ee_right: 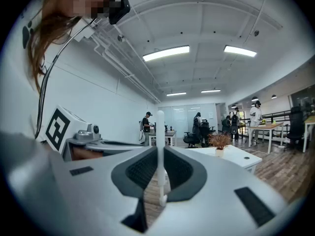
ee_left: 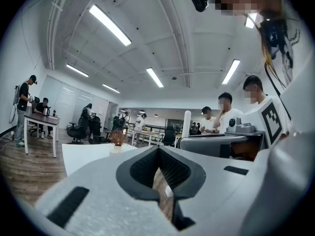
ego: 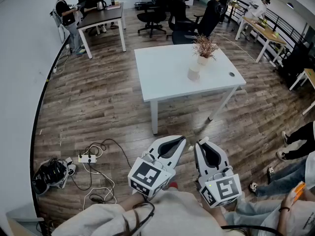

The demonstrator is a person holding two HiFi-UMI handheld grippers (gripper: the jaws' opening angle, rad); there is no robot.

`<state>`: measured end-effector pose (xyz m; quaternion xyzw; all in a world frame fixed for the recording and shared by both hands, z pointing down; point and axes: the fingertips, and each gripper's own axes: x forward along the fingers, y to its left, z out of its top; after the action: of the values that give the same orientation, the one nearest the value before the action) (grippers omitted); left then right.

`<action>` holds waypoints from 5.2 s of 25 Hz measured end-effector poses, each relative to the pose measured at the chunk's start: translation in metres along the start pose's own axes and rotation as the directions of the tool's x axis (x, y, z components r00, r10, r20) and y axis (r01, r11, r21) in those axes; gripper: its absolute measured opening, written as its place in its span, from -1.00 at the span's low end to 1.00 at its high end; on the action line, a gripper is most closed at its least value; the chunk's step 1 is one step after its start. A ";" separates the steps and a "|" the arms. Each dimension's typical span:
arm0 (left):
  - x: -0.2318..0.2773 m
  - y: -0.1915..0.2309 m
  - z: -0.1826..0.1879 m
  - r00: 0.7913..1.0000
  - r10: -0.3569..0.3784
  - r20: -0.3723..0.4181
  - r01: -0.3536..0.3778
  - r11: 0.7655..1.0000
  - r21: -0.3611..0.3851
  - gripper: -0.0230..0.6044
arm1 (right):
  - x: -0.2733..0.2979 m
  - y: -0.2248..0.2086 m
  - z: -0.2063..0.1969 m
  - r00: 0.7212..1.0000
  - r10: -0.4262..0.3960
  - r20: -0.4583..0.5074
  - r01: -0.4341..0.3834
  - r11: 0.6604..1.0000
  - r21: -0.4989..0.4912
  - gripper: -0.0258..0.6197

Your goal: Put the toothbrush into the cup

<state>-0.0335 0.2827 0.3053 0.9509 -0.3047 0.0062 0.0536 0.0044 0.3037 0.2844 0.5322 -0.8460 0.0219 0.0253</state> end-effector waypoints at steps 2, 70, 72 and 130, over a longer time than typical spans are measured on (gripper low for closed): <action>-0.001 0.002 -0.001 1.000 -0.003 -0.003 0.003 1.000 -0.004 -0.92 | 0.003 0.002 -0.002 1.000 -0.003 -0.003 0.003 1.000 0.002 -0.76; 0.253 0.187 -0.004 0.997 0.053 -0.053 -0.057 0.995 -0.085 -0.92 | 0.220 -0.237 -0.014 0.999 0.024 -0.034 -0.020 0.994 0.111 -0.76; 0.258 0.193 -0.005 0.997 0.054 -0.060 -0.060 0.994 -0.089 -0.92 | 0.225 -0.243 -0.015 0.999 0.019 -0.034 -0.015 0.993 0.114 -0.76; 0.438 0.367 -0.075 0.976 -0.079 -0.203 0.023 0.964 -0.265 -0.92 | 0.466 -0.411 -0.115 0.989 -0.105 -0.102 0.120 0.982 0.146 -0.76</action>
<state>0.1119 -0.2594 0.4352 0.9370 -0.2710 0.0659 0.2104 0.1753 -0.2861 0.4337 0.5780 -0.8083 0.1096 0.0254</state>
